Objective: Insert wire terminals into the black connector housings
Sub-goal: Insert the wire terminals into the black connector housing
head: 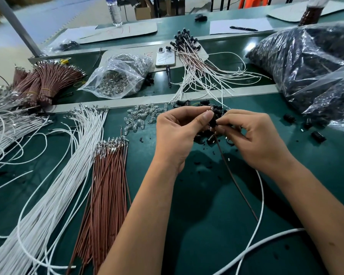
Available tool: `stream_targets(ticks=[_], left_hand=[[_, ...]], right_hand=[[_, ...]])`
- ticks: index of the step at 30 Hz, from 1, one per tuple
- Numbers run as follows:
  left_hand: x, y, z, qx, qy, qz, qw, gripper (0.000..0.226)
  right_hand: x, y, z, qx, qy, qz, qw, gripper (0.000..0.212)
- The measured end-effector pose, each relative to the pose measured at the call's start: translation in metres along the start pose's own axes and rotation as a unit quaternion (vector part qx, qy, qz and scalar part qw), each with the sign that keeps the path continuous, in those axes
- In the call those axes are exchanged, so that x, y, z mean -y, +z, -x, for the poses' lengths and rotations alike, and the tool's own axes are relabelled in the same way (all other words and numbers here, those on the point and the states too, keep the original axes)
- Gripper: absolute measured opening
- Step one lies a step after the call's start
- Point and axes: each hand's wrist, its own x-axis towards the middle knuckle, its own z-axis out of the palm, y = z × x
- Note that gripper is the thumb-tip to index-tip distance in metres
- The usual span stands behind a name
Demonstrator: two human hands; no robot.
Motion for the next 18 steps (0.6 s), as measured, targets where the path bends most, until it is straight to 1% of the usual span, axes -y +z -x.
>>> stream_targets(ticks=[5,8,13,18], left_hand=[[0.0011,0.0016,-0.0009,-0.03,-0.034,0.037,0.998,0.018],[0.002,0.0016,-0.001,-0.018,-0.03,0.037,0.999,0.017],[0.0034,-0.0029,-0.0023,0.012,0.009,0.01,1.0,0.013],[0.005,-0.0029,-0.0018,0.023,0.062,-0.023,0.998,0.014]], right_hand=[[0.0032,0.0035,0.0007,-0.009,0.0,0.032,0.999,0.006],[0.0037,0.0039,0.0006,-0.011,-0.001,0.029,1.0,0.007],[0.0029,0.0037,0.0002,-0.008,-0.012,0.028,1.0,0.009],[0.0024,0.0034,0.0013,-0.033,-0.014,0.033,0.999,0.008]])
